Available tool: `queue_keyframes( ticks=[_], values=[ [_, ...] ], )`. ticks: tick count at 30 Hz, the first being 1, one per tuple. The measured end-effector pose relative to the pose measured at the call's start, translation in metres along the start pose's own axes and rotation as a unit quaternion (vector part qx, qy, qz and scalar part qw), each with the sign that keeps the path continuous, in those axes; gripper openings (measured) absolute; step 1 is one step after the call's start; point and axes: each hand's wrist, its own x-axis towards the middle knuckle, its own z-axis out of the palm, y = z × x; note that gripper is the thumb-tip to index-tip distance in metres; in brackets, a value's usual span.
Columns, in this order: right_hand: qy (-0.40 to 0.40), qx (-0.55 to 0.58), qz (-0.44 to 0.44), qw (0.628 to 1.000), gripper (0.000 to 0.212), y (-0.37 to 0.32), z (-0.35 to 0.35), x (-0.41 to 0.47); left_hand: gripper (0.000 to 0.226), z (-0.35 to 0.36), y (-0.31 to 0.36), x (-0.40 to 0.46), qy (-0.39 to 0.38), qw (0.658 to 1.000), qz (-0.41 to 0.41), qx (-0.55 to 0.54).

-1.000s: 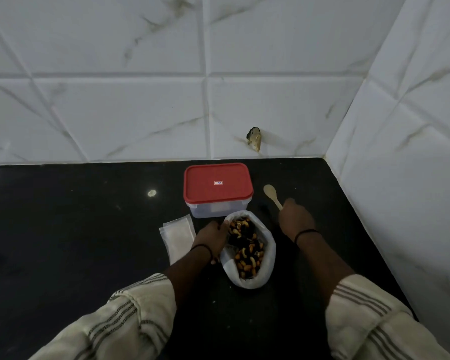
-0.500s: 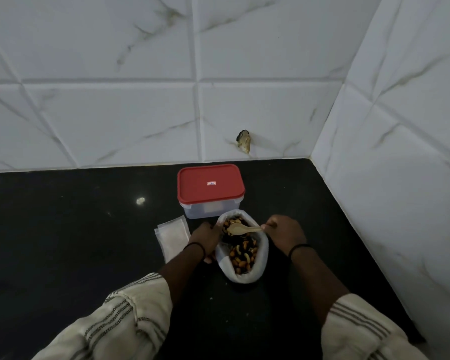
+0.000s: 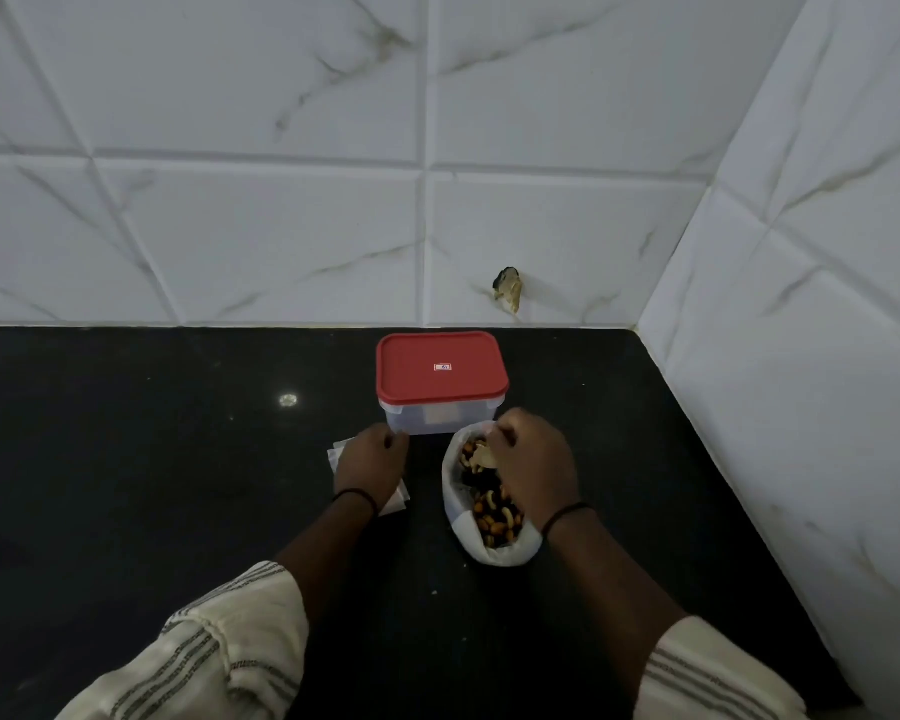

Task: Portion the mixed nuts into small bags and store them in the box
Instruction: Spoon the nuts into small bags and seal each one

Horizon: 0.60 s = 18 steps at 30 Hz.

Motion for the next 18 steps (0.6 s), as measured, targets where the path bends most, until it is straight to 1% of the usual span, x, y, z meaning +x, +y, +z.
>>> queue_keyframes(
  ticks=[2, 4, 5, 7, 10, 14, 16, 18],
  values=[
    [-0.021, 0.029, -0.037, 0.999, 0.019, -0.018, 0.022, -0.012, 0.029, -0.008, -0.007, 0.004, 0.029, 0.999, 0.023, 0.026],
    [-0.047, 0.042, -0.045, 0.997, 0.018, -0.028, 0.045, -0.018, 0.032, -0.014, -0.017, 0.007, 0.077, 0.993, 0.067, 0.064],
    [-0.056, 0.043, -0.048, 0.996, 0.019, -0.032, 0.054, -0.019, 0.033, -0.015, -0.022, 0.008, 0.109, 0.985, 0.099, 0.085],
    [-0.059, 0.051, -0.068, 0.995, 0.020, -0.037, 0.073, -0.020, 0.027, -0.016, -0.037, 0.013, 0.158, 0.970, 0.144, 0.118],
    [-0.035, 0.043, -0.110, 0.992, 0.020, -0.040, 0.099, -0.019, 0.015, -0.014, -0.056, 0.022, 0.187, 0.960, 0.179, 0.106],
    [0.038, -0.003, -0.192, 0.981, 0.027, -0.042, 0.132, -0.019, 0.013, -0.001, -0.076, 0.030, 0.205, 0.950, 0.226, 0.066],
    [0.065, -0.037, -0.225, 0.971, 0.023, -0.042, 0.144, -0.017, 0.012, 0.002, -0.079, 0.035, 0.211, 0.946, 0.241, 0.039],
    [0.089, -0.055, -0.243, 0.964, 0.012, -0.037, 0.154, -0.016, 0.010, 0.004, -0.081, 0.039, 0.224, 0.939, 0.260, 0.019]
  ],
)
